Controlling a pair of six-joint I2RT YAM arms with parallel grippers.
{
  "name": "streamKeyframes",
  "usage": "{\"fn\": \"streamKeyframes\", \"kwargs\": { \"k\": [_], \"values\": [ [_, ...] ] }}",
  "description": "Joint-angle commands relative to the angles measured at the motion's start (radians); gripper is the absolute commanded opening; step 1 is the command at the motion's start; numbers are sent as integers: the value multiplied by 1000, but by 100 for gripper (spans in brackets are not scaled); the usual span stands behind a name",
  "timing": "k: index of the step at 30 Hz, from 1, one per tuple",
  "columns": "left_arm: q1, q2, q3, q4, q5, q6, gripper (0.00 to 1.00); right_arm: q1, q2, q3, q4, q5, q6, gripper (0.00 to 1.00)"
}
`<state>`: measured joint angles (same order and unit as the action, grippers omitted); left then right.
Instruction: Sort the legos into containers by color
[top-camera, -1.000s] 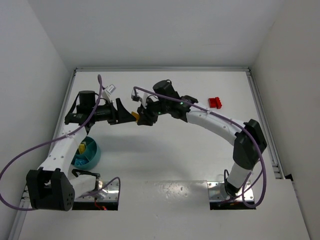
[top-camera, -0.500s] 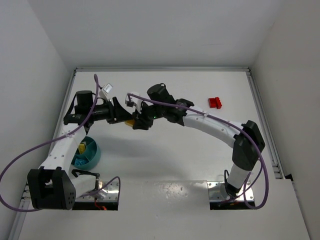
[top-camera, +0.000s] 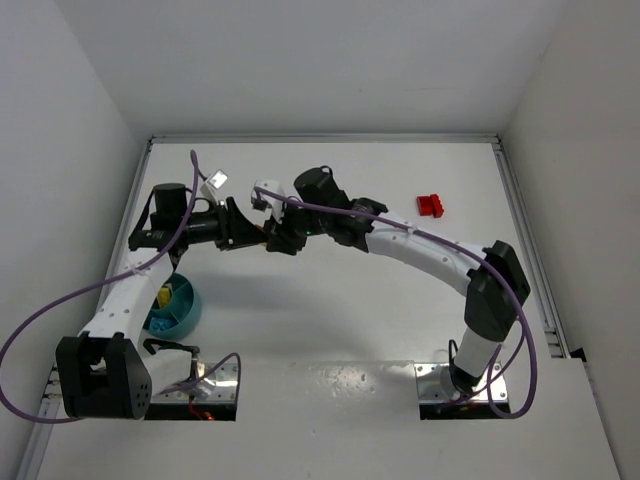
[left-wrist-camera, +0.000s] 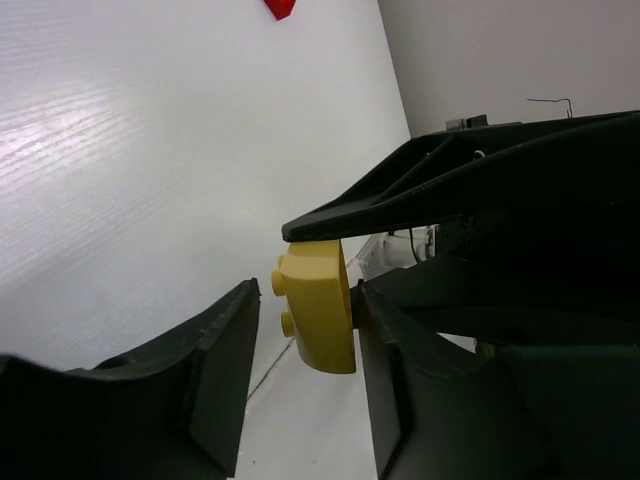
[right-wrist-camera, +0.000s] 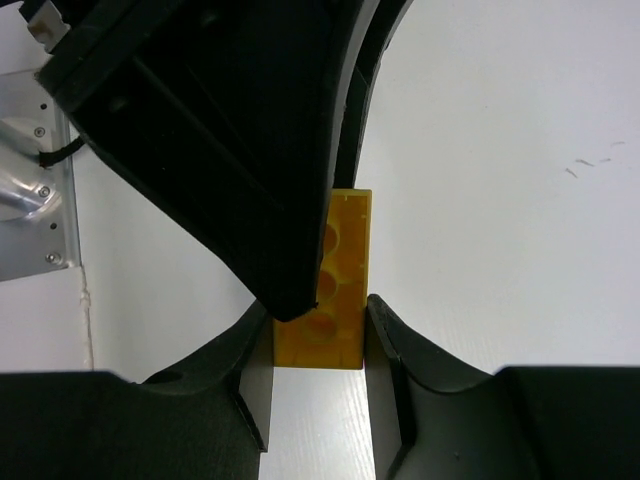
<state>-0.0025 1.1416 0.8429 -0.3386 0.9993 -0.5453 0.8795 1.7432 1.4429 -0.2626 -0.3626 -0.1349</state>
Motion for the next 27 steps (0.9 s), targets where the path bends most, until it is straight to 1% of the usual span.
{"fn": "streamKeyframes", "kwargs": {
  "k": [1,3,6,8,10,13,14,15,16,17,18,19,20,21,23,24,26,27],
  "values": [
    [10,-11,-5,30,32,2,47,3,-13,-9,59,-2,-8,0],
    [10,-11,-5,30,32,2,40,3,-23,-18,59,-27,-8,0],
    [19,-22,4,15,-34,24,36,12,-45,-47,79,-39,-34,0],
    [30,-22,15,4,-44,33,36,12,-54,-59,79,-39,-43,0],
    [39,-22,15,-6,-53,45,31,21,-54,-70,79,-39,-43,0],
    [39,-31,38,-51,-68,116,25,21,-42,-41,22,-4,-34,29],
    [39,-45,76,-80,-79,158,25,21,-42,-32,5,7,-34,52],
    [50,-45,99,-155,-90,213,24,21,-42,-32,-7,7,-23,59],
    [50,-60,123,-192,-108,322,23,21,-56,-32,-7,7,-23,66],
    [50,-75,169,-226,-160,371,23,6,-76,-80,-7,-48,-3,73],
    [50,-75,194,-296,-189,466,23,6,-102,-110,17,-62,7,86],
    [50,-85,217,-334,-249,516,22,6,-156,-171,17,-71,17,89],
    [50,-85,267,-423,-278,618,22,6,-181,-199,26,-81,17,91],
    [50,-85,295,-471,-310,666,22,6,-203,-225,26,-81,17,92],
    [88,-57,378,-580,-344,784,19,6,-232,-277,1,-67,31,92],
    [107,-34,407,-712,-344,923,19,-5,-232,-286,-45,-49,31,92],
    [168,-25,467,-842,-344,1072,19,-14,-241,-315,-78,-35,20,92],
    [188,-14,476,-961,-344,1217,18,-14,-257,-347,-78,-35,11,92]
  ]
}}
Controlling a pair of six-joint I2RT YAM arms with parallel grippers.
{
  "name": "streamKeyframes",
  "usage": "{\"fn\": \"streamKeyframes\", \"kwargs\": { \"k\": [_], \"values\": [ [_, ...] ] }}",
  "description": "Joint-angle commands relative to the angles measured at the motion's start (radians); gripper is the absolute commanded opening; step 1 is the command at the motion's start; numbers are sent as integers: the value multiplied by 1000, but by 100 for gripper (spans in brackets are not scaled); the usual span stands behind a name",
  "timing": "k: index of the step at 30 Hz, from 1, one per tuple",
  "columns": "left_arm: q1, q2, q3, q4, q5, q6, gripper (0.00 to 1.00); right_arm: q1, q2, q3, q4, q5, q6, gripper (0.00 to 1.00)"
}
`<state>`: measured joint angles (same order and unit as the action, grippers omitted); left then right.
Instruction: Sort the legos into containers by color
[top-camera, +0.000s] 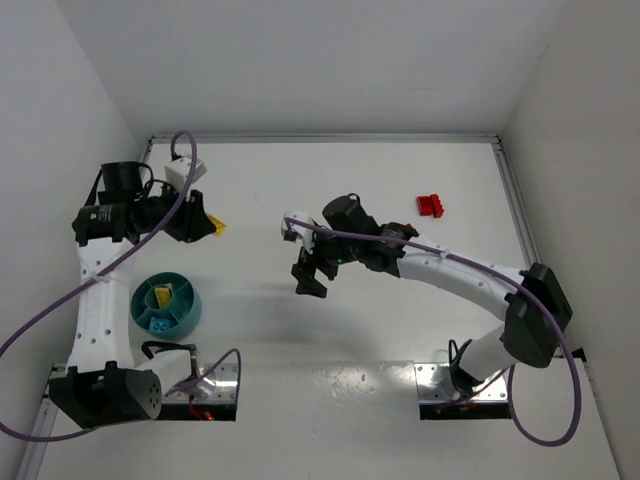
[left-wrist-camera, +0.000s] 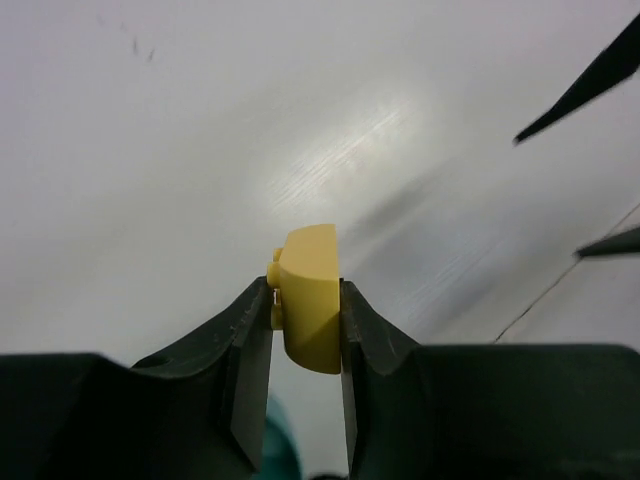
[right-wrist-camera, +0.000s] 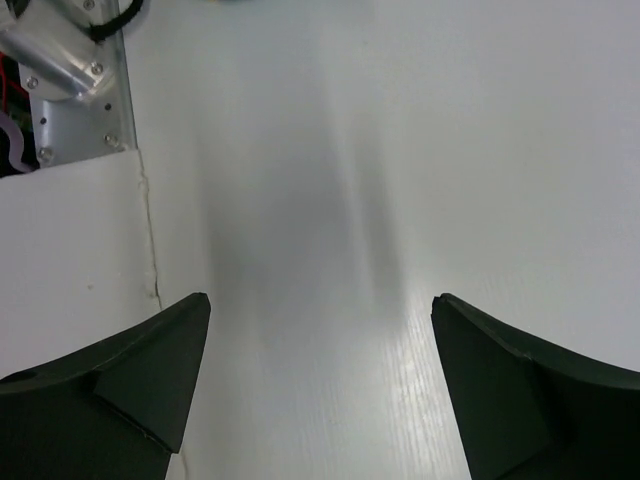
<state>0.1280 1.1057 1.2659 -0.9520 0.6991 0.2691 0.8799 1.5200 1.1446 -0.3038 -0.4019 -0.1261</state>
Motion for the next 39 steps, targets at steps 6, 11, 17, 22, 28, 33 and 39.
{"fn": "streamKeyframes", "kwargs": {
  "k": [6,11,17,22,28,33,39],
  "values": [
    [82,-162,-48,-349,-188,573,16,-42,-75,-134,-58,34,-21,92],
    [73,-138,-88,-349,-335,628,15,-71,-66,-152,-58,44,-21,91],
    [100,-104,-157,-349,-406,666,14,-90,-47,-161,-40,44,-21,90],
    [174,-46,-139,-349,-438,685,14,-99,-47,-161,-40,35,-10,90],
    [257,-10,-119,-349,-467,743,14,-117,-47,-161,-31,26,-10,90],
    [275,-20,-128,-349,-504,794,14,-127,-38,-161,-31,17,-1,88],
    [275,-20,-169,-349,-527,794,14,-136,-29,-161,-31,8,-1,88]
  ]
}}
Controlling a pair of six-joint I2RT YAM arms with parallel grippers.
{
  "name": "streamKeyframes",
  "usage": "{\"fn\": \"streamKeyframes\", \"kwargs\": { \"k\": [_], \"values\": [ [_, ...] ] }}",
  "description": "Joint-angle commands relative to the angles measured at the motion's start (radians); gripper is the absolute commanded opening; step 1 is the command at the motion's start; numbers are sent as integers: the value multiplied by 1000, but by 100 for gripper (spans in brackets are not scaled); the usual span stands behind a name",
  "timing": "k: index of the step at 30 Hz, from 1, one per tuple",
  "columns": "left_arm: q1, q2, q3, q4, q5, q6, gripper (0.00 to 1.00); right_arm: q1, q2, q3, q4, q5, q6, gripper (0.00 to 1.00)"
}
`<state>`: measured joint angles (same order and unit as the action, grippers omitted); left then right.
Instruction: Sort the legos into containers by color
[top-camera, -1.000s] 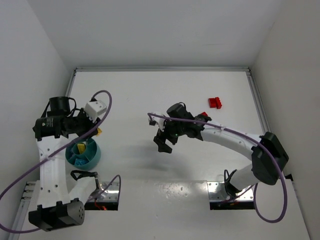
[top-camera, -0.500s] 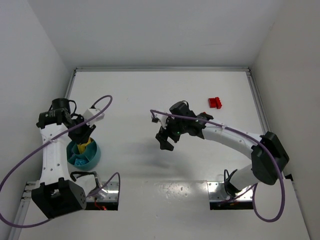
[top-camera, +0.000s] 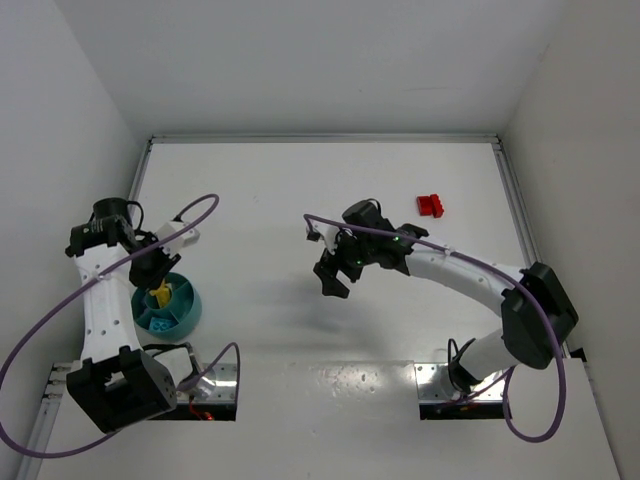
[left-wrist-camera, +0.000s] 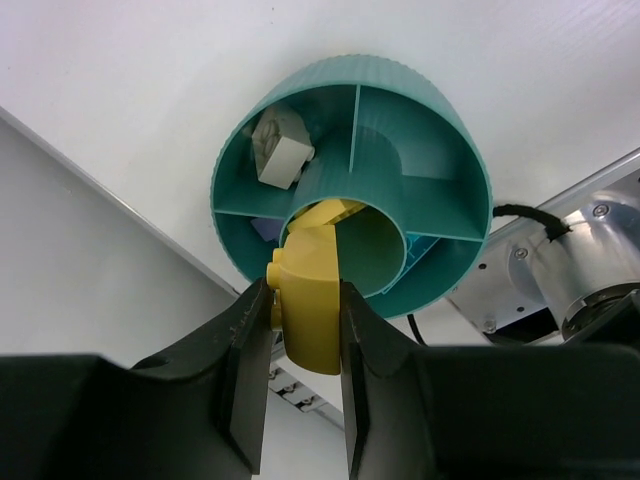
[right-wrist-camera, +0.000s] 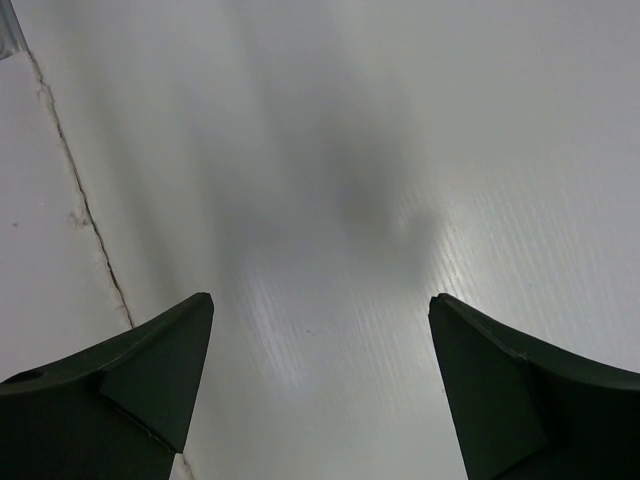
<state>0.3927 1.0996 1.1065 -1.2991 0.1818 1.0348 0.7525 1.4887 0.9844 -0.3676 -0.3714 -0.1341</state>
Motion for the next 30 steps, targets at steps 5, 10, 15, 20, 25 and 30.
{"fn": "streamKeyframes", "kwargs": {
  "k": [5,10,15,20,25,30],
  "values": [
    [11,-23,-40,-2,-19,39,15,-18,2,-1,33,-23,7,88],
    [11,-12,-62,-2,-37,48,21,-18,12,10,24,-32,7,88],
    [11,11,-62,-2,-38,48,52,-27,21,10,24,-32,7,90],
    [11,20,-33,-2,-38,39,78,-36,21,10,24,-14,41,90],
    [11,40,71,-2,25,-4,81,-73,7,-21,62,77,132,87],
    [11,103,293,82,183,-217,83,-179,-54,-47,84,233,200,81]
  ]
}}
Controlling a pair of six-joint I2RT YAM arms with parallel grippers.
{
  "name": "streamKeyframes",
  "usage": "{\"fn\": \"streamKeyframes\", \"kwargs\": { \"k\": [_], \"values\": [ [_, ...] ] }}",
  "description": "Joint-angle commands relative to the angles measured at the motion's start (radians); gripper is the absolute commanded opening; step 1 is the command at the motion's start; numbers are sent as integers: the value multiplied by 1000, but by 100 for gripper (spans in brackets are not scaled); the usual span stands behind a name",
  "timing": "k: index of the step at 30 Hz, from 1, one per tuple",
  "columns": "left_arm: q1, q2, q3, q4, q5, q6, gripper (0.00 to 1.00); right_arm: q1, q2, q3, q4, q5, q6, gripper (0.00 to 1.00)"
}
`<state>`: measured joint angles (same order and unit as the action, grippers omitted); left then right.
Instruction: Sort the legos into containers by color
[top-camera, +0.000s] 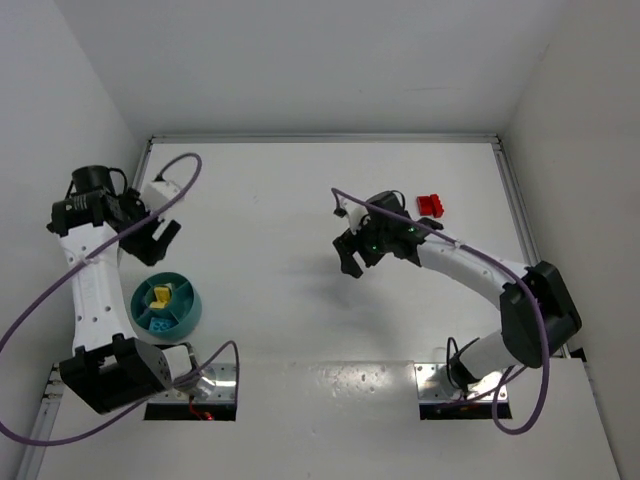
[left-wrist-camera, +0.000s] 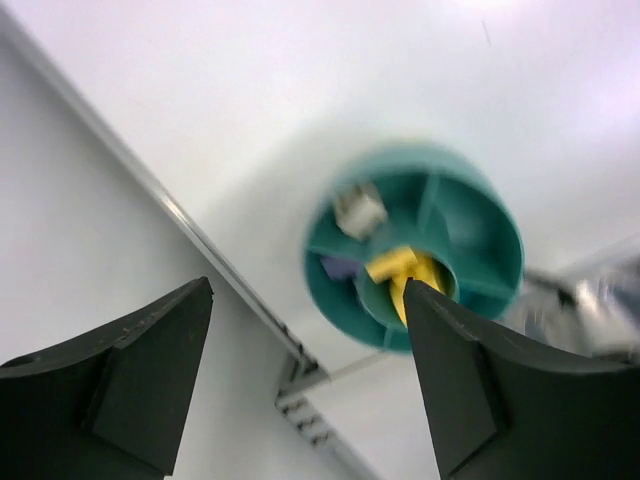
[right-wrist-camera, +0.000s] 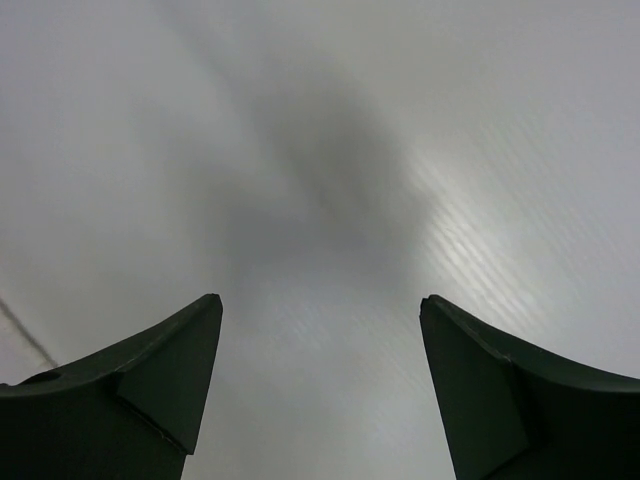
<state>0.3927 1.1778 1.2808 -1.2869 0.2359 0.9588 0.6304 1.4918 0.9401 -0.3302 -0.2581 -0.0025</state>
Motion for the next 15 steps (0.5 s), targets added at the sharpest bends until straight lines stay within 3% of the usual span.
{"fn": "streamKeyframes", "kwargs": {
  "k": [1,4,8,15],
  "values": [
    [11,35,144,125,144,-237,83,-75,-47,-3,25,146,68,79],
    [-1,60,187,240,166,-365,85,-168,2,52,-22,172,41,78],
    [-67,92,209,317,118,-540,100,-320,119,169,-32,227,-4,78],
    [-165,92,209,368,77,-661,100,-518,300,371,-62,218,-155,78]
  ]
}}
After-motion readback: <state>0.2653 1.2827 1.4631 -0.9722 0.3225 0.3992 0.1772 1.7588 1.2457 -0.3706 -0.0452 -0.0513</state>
